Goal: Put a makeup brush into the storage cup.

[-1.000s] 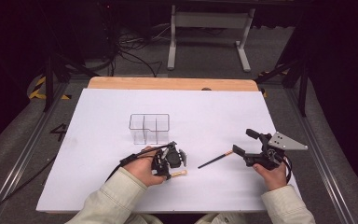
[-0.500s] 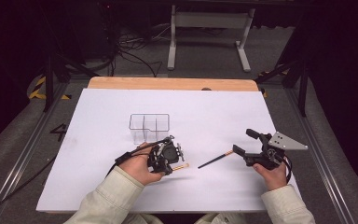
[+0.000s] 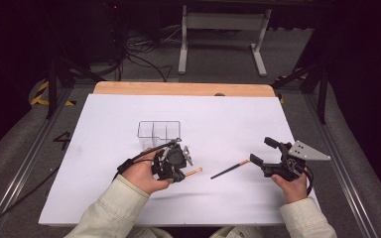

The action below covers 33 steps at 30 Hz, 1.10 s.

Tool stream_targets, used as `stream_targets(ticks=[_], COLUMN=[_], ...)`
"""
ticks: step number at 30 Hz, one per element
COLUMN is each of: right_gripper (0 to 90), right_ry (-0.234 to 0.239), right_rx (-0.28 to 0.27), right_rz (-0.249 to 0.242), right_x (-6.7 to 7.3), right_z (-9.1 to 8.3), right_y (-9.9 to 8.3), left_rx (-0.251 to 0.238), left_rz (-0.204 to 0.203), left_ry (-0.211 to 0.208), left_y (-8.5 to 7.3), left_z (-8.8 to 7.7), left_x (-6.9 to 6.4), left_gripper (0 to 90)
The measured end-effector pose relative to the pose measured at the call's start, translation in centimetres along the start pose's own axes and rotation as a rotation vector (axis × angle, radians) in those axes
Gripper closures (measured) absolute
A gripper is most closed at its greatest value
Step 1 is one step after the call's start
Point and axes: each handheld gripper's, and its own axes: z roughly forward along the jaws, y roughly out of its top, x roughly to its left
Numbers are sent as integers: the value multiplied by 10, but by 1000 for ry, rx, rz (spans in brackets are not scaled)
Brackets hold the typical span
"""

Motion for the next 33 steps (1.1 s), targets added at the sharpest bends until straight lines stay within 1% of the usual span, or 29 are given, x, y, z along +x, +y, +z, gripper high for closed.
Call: stream_targets(ticks=[3, 5, 6, 8, 9, 10, 11, 12, 13, 15, 16, 21, 23, 27, 29, 30, 33], right_gripper=[120, 120, 120, 120, 119, 119, 119, 119, 119, 121, 121, 138, 138, 138, 137, 137, 136], right_ry=[1, 2, 1, 3, 4, 5, 6, 8, 8, 7, 0, 2, 0, 5, 5, 6, 6], right_rx=[-2, -1, 2, -1, -4, -5, -7, -9, -9, -10, -8, -2, 1, 3, 4, 3, 5], right_rz=[1, 2, 4, 2, 2, -1, -2, -1, -1, 0, 2, -10, -12, -18, -10, -10, -7], right_x=[0, 0, 0, 0, 0, 1, 1, 1, 1, 1, 1, 3, 4, 4, 4, 4, 4], right_z=[0, 1, 1, 1, 1, 1, 2, 2, 2, 3, 3, 4, 4, 5, 6, 6, 6], right_y=[0, 0, 0, 0, 0, 0, 0, 0, 0, 0, 0, 1, 1, 1, 0, 0, 0], left_rx=[-41, -58, -62, -71, -80, -102, -124, -146, -146, -178, -184, -245, -287, -362, -396, -403, -460], left_rz=[-9, -1, -4, 3, 4, -2, -7, -2, -2, -14, -19, -33, -32, -33, -37, -42, -54], left_ry=[-4, -1, 1, 8, 4, 10, 6, 0, 0, -9, -16, -19, -29, -30, -38, -36, -27], left_y=[-2, -4, -4, -5, -5, -6, -7, -8, -8, -10, -11, -15, -17, -22, -24, -24, -28], left_z=[-5, -7, -8, -9, -10, -11, -13, -15, -15, -17, -18, -19, -21, -28, -30, -31, -34], left_x=[2, 3, 2, 3, 3, 3, 3, 4, 4, 5, 5, 8, 8, 8, 9, 9, 11], left_gripper=[831, 831, 831, 831, 831, 831, 831, 830, 831, 831, 831, 831, 831, 831, 830, 831, 830])
